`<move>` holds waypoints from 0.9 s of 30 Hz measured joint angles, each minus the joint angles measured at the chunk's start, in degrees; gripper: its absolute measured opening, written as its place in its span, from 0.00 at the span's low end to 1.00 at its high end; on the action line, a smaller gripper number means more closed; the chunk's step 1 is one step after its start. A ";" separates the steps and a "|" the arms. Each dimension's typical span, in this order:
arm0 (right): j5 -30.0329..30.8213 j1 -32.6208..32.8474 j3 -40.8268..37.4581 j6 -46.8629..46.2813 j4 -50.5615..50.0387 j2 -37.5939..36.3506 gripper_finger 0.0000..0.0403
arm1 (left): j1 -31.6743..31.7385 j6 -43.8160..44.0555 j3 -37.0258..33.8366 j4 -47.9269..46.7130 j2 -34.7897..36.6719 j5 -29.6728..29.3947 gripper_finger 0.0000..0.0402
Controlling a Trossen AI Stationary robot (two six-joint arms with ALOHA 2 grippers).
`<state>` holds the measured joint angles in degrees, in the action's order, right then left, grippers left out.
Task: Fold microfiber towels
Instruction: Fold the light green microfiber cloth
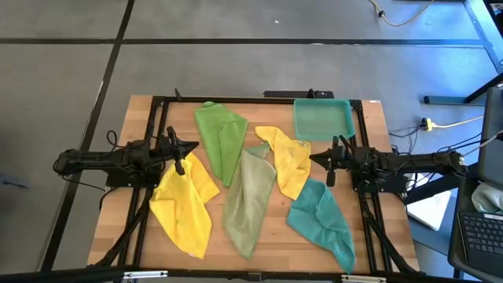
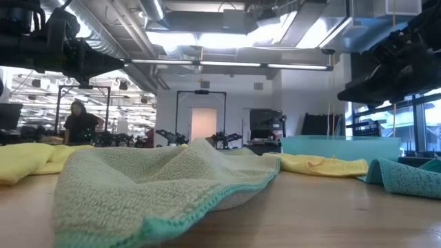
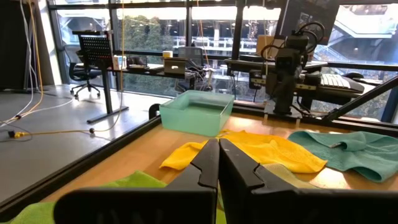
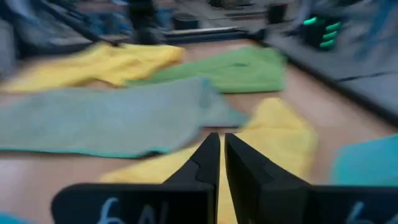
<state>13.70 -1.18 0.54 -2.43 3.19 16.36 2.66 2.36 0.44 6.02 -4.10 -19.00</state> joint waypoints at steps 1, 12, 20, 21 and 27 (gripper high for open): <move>0.92 -0.33 0.00 1.93 -0.03 0.11 0.07 | -0.02 0.02 0.00 0.01 0.01 0.00 0.00; 0.78 -0.60 0.00 4.19 0.12 0.00 0.07 | -0.02 0.00 0.01 0.01 0.00 0.00 0.00; 1.33 -0.60 -0.02 -4.69 10.00 0.06 0.07 | 0.00 -0.01 -0.02 0.01 0.00 0.00 0.00; 1.49 -0.60 0.07 -4.92 13.68 0.05 0.07 | 0.00 0.00 0.00 0.01 0.01 0.00 0.00; 1.61 -0.60 7.73 -8.96 20.03 1.71 0.07 | -0.01 0.02 0.00 0.02 -0.02 0.02 0.00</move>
<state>15.31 -1.78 8.27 -11.39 23.22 18.08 2.64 2.37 0.44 6.03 -4.12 -18.98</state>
